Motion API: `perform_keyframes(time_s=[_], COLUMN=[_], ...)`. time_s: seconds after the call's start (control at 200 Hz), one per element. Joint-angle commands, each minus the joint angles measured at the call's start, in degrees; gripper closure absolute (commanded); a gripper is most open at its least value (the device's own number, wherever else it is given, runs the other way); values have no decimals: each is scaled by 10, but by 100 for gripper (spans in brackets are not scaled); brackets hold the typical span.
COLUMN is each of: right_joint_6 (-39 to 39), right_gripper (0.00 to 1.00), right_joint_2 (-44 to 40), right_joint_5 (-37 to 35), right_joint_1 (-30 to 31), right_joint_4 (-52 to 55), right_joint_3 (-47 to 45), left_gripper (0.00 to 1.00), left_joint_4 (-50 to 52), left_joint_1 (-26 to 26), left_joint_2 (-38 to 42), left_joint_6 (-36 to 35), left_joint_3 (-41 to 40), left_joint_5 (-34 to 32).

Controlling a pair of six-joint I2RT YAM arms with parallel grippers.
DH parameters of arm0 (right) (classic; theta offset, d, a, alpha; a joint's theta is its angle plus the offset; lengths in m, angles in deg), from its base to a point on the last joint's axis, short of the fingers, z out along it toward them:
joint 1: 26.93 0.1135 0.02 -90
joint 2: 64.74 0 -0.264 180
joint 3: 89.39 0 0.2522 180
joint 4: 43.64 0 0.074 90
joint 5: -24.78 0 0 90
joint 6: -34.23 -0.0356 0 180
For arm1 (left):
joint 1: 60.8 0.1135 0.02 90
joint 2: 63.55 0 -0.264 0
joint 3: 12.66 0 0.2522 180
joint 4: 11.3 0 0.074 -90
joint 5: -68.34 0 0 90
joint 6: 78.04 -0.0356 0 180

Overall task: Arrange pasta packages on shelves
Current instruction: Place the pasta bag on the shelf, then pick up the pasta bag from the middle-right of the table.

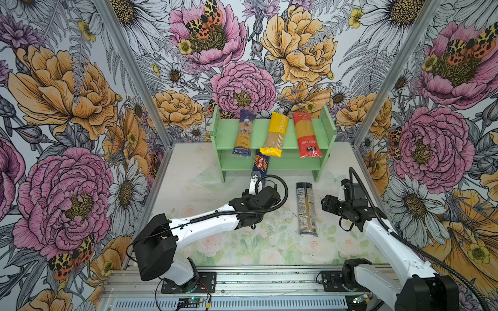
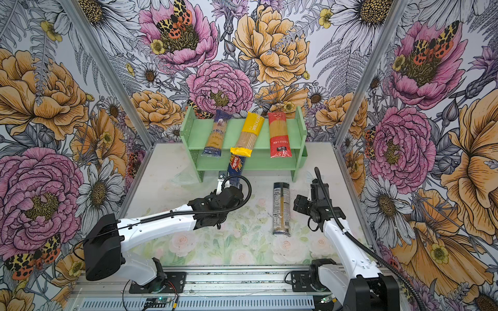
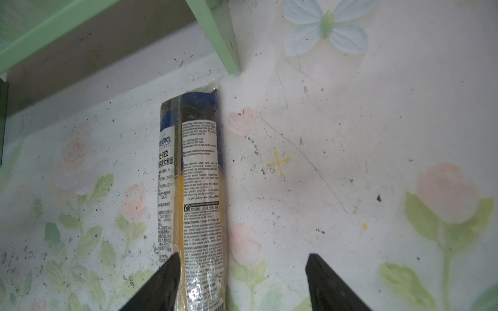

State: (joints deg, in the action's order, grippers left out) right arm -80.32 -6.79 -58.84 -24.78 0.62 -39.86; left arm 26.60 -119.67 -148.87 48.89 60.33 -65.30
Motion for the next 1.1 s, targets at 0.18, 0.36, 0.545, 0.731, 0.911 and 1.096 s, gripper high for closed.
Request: perform_keyframes(time_s=[0.18, 0.36, 0.545, 0.731, 0.911, 1.096], right_joint_6=[-21, -39, -58, -87, -106, -119], right_gripper=[18, 13, 12, 5, 4, 3], right_joint_2=[15, 38, 50, 72, 81, 98], right_joint_5=[31, 20, -10, -45, -83, -112], right_joint_1=[0, 29, 84, 139, 181, 226], right_joint_4=[-13, -14, -13, -13, -13, -13], right_joint_3=[-4, -5, -4, -11, -18, -13], left_gripper=[45, 39, 35, 16, 1, 1], left_joint_4=[28, 31, 32, 31, 31, 31], left_joint_1=[-38, -42, -44, -43, -41, -41], left_joint_2=[47, 71, 84, 111, 143, 162], left_joint_6=[98, 124, 129, 132, 140, 143], left_joint_3=[-61, -97, -120, -149, -179, -198], left_joint_5=[-28, -25, -27, -27, -31, -31])
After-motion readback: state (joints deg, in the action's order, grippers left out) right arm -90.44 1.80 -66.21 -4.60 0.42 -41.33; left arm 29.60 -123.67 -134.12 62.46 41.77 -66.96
